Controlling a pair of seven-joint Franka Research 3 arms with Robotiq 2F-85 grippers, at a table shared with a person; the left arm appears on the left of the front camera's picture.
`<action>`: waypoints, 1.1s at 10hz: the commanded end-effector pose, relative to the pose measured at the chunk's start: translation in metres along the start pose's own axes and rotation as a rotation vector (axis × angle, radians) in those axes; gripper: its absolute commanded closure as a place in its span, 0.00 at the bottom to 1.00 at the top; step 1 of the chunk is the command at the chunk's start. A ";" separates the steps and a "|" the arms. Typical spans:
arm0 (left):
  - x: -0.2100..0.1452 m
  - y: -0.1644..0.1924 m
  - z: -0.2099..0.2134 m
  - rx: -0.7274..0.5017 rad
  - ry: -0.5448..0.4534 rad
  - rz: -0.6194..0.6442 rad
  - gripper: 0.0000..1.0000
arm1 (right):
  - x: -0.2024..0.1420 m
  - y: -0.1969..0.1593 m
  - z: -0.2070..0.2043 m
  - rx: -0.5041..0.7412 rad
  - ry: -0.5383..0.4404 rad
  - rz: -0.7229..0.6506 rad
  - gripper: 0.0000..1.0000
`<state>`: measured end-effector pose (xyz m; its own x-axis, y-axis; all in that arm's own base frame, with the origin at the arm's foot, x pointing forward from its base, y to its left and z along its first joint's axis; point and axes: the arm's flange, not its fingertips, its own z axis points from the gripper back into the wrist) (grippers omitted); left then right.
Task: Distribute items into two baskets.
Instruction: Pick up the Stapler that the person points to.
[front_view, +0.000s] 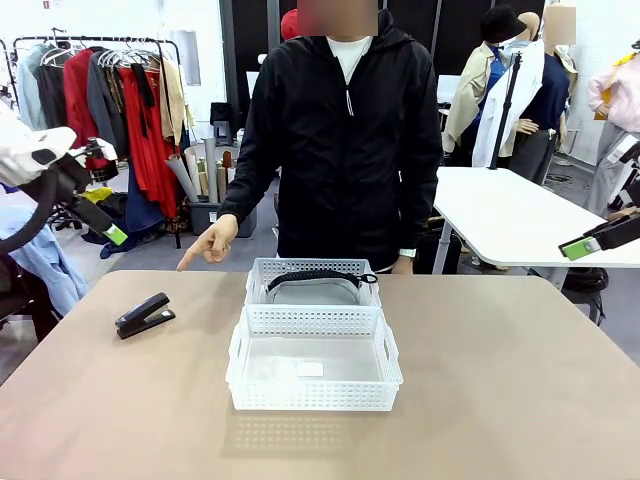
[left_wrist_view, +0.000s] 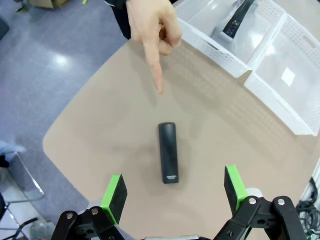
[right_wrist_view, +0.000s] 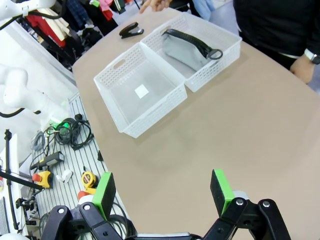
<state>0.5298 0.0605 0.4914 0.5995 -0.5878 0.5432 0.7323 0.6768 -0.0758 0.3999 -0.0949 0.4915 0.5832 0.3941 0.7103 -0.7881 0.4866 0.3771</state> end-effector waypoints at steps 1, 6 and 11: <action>0.008 0.020 -0.016 0.029 0.031 -0.055 0.00 | 0.000 0.001 0.000 0.003 -0.004 0.004 0.00; 0.020 0.033 -0.075 0.041 0.202 -0.177 0.00 | 0.000 0.001 0.000 0.003 -0.004 0.004 0.00; 0.025 0.024 -0.112 -0.008 0.377 -0.276 0.00 | 0.000 0.001 0.000 0.003 -0.004 0.004 0.00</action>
<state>0.5927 0.0103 0.4104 0.4491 -0.8599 0.2428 0.8820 0.4701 0.0334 0.3998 -0.0952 0.4915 0.5836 0.3939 0.7101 -0.7877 0.4871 0.3772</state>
